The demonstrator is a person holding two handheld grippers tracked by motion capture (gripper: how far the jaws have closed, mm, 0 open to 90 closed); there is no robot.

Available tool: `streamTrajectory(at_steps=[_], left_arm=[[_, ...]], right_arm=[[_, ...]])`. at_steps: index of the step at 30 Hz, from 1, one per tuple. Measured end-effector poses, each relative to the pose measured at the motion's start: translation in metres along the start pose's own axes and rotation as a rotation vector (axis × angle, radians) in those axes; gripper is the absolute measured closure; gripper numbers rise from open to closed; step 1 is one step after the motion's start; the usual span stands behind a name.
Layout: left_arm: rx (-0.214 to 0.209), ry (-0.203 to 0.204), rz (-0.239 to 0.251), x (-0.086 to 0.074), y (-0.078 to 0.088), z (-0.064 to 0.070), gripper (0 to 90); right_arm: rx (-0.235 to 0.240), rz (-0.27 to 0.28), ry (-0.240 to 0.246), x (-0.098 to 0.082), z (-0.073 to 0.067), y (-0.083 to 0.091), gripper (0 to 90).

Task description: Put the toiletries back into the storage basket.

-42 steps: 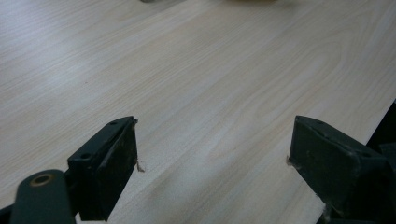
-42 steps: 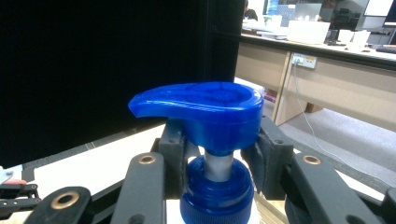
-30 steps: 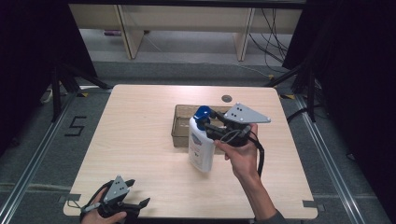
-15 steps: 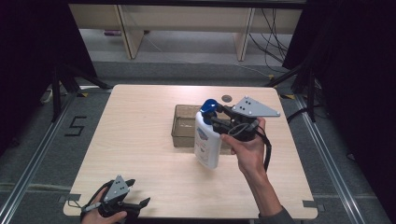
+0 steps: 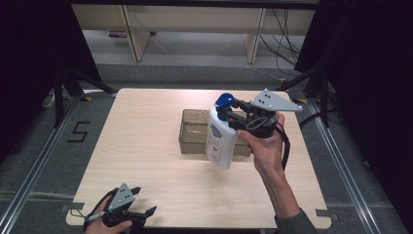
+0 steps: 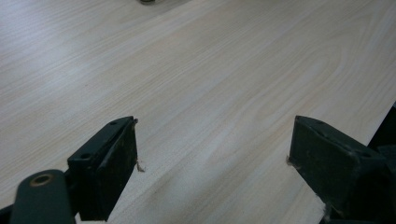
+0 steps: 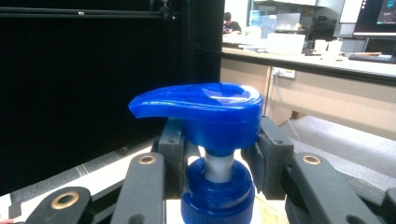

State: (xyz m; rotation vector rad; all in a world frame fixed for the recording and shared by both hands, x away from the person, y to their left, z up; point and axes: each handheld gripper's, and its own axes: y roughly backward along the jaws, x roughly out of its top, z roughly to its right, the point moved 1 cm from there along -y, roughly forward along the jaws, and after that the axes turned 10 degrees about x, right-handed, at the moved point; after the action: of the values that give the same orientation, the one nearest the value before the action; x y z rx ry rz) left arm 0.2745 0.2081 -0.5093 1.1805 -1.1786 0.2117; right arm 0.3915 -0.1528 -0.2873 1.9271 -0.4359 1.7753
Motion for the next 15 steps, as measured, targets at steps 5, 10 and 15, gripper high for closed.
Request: streamTrajectory(at_steps=[5, 10, 15], left_arm=[[0.009, -0.010, -0.005, 0.000, 0.000, -0.001, 14.8], [0.004, -0.001, 0.001, 0.000, -0.001, 0.000, 14.8], [-0.002, 0.000, -0.005, 0.000, -0.001, 0.000, 14.8]], right_arm=[[-0.014, 0.006, 0.016, 0.008, 0.004, 0.004, 61.6], [-0.031, 0.016, 0.002, 0.017, 0.012, 0.009, 61.6], [-0.056, 0.022, -0.015, 0.025, 0.020, 0.014, 61.6]])
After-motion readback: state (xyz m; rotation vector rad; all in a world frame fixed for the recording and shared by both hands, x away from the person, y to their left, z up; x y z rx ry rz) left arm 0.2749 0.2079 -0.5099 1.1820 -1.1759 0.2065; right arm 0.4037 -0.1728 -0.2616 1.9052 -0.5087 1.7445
